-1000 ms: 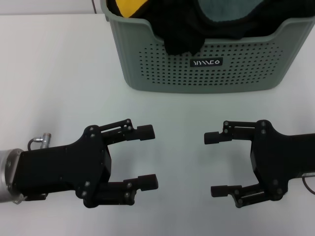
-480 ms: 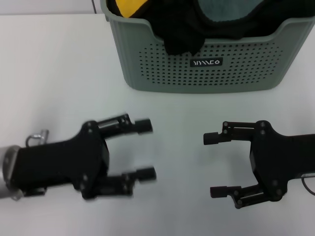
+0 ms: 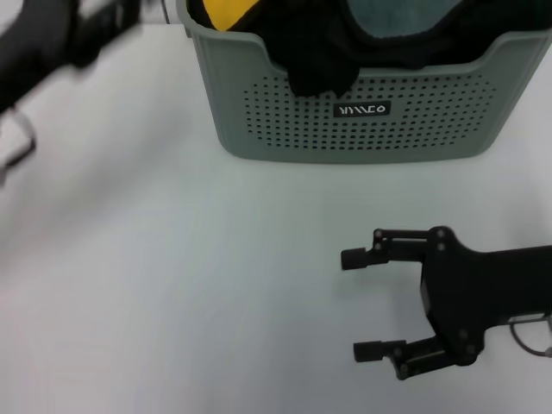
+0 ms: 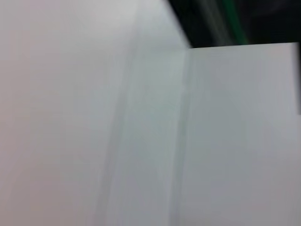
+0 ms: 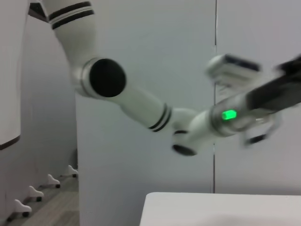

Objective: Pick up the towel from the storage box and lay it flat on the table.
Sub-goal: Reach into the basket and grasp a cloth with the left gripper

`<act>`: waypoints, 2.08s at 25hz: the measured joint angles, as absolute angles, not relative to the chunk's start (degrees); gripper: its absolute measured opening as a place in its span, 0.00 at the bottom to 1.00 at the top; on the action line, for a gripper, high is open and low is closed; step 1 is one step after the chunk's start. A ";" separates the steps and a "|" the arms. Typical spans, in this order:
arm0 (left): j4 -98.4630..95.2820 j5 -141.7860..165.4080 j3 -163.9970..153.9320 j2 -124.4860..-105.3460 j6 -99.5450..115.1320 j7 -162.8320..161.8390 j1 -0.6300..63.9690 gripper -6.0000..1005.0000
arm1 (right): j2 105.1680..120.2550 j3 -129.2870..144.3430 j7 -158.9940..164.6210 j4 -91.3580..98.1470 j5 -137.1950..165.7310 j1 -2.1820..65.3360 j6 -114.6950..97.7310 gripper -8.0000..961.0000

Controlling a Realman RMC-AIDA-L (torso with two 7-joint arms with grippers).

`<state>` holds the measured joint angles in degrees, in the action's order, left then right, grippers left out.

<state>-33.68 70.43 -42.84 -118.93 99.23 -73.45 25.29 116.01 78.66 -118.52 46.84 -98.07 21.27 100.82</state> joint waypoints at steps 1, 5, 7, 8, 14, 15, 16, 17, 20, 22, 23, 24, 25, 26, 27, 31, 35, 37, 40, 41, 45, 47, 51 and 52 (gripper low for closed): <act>-33.76 69.64 -42.67 -118.71 94.28 -75.21 27.19 0.78 | 116.02 79.02 -118.69 46.27 -98.18 21.63 100.80 0.83; -33.44 69.27 -42.32 -118.04 77.01 -79.32 32.49 0.78 | 116.14 80.60 -119.73 45.10 -98.32 22.50 100.67 0.83; -33.30 69.79 -42.58 -117.82 71.87 -79.71 34.30 0.78 | 116.19 80.91 -120.19 45.05 -98.36 22.54 100.63 0.83; -33.19 70.02 -42.68 -117.78 69.50 -79.92 35.15 0.78 | 116.21 80.98 -120.36 45.05 -98.39 22.54 100.62 0.83; -33.08 73.32 -42.88 -118.07 61.59 -84.06 36.61 0.78 | 116.19 81.11 -121.06 45.00 -98.49 22.35 100.69 0.83; -33.08 73.88 -42.89 -118.09 61.06 -84.76 36.67 0.78 | 116.19 81.11 -121.15 44.99 -98.50 22.33 100.70 0.83; -33.08 74.30 -42.91 -118.14 60.44 -85.20 36.69 0.78 | 116.19 81.12 -121.19 44.99 -98.50 22.33 100.71 0.83; -33.06 74.60 -42.95 -118.24 59.75 -85.48 36.69 0.78 | 116.19 81.12 -121.20 44.99 -98.51 22.37 100.72 0.83; -32.74 74.84 -43.68 -118.71 58.18 -85.37 36.54 0.78 | 116.19 81.12 -121.20 44.99 -98.64 22.53 100.83 0.83; -32.35 75.22 -45.00 -118.82 57.75 -85.42 36.47 0.78 | 116.19 81.12 -121.20 44.99 -98.84 22.51 100.91 0.83; -32.25 75.45 -45.68 -118.83 57.71 -85.52 36.48 0.78 | 116.19 81.12 -121.21 44.99 -98.96 22.44 100.94 0.83; -32.23 75.61 -46.30 -118.84 57.70 -85.62 36.49 0.78 | 116.19 81.12 -121.28 44.99 -99.05 22.36 100.95 0.83; -32.22 75.72 -46.83 -118.87 57.68 -85.67 36.54 0.78 | 116.19 81.12 -121.42 44.99 -99.07 22.30 100.96 0.83; -32.17 75.73 -47.42 -118.92 57.66 -85.68 36.62 0.78 | 116.19 81.12 -121.57 44.99 -99.08 22.26 100.97 0.83; -32.14 75.73 -47.55 -118.97 57.67 -85.68 36.65 0.78 | 116.19 81.12 -121.73 44.99 -99.08 22.24 100.98 0.83; -32.07 75.64 -47.88 -119.24 58.29 -85.67 36.99 0.78 | 116.19 81.12 -121.84 44.58 -99.13 22.17 100.99 0.83; -32.07 75.22 -47.96 -119.59 59.32 -85.25 37.35 0.78 | 116.19 81.12 -121.89 44.35 -99.15 22.07 100.99 0.83; -32.05 75.15 -47.97 -119.62 59.78 -85.22 37.57 0.78 | 116.19 81.12 -121.89 44.30 -99.15 22.06 100.99 0.83; -31.93 75.15 -47.98 -119.62 59.93 -84.89 37.97 0.76 | 116.19 81.12 -121.90 44.19 -99.15 22.06 100.99 0.83; -31.79 75.14 -47.99 -119.62 59.96 -84.29 38.12 0.74 | 116.19 81.12 -121.93 44.12 -99.15 22.06 100.99 0.83; -31.02 72.86 -47.99 -119.74 59.96 -82.37 38.29 0.66 | 116.19 81.12 -122.71 43.20 -99.78 21.99 101.05 0.83; -30.51 71.89 -47.99 -119.77 59.95 -82.09 38.46 0.57 | 116.19 81.12 -122.97 42.97 -99.98 21.90 101.08 0.83; -30.11 71.83 -47.99 -119.79 59.89 -82.13 38.83 0.37 | 116.14 81.12 -123.22 42.86 -100.35 21.79 101.15 0.83; -30.04 71.93 -47.99 -119.79 59.85 -82.21 38.88 0.30 | 116.13 81.12 -123.22 42.87 -100.36 21.79 101.16 0.83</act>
<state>-30.04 71.93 -47.99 -119.79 59.85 -82.21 38.88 116.13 81.12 -123.22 42.87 -100.35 21.79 101.16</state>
